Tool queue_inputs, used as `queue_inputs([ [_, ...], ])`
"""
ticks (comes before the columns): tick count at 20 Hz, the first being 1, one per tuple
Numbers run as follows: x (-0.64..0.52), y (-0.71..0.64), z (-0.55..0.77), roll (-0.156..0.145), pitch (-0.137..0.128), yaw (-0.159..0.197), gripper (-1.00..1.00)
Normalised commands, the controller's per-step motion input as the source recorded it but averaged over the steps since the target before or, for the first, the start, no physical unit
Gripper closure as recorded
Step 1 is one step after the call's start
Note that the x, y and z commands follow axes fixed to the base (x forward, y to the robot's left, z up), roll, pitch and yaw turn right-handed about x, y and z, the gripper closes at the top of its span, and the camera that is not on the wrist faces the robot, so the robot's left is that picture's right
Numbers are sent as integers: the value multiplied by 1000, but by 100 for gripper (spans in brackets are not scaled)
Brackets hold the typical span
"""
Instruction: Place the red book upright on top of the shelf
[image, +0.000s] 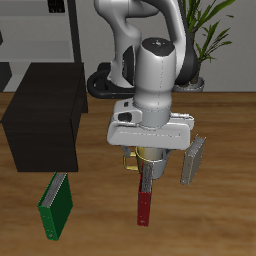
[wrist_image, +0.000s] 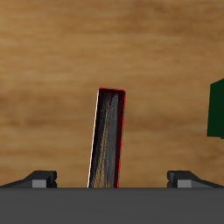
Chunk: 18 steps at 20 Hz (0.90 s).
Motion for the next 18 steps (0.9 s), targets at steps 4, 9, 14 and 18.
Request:
queue_inputs([
  [4, 67, 57, -345, -10, -6, -15, -100],
  [9, 65, 92, -268, 8, 19, 2, -100],
  [14, 60, 14, -313, 6, 40, 0, -100],
  [18, -10, -34, -184, -7, 18, 5, 100],
])
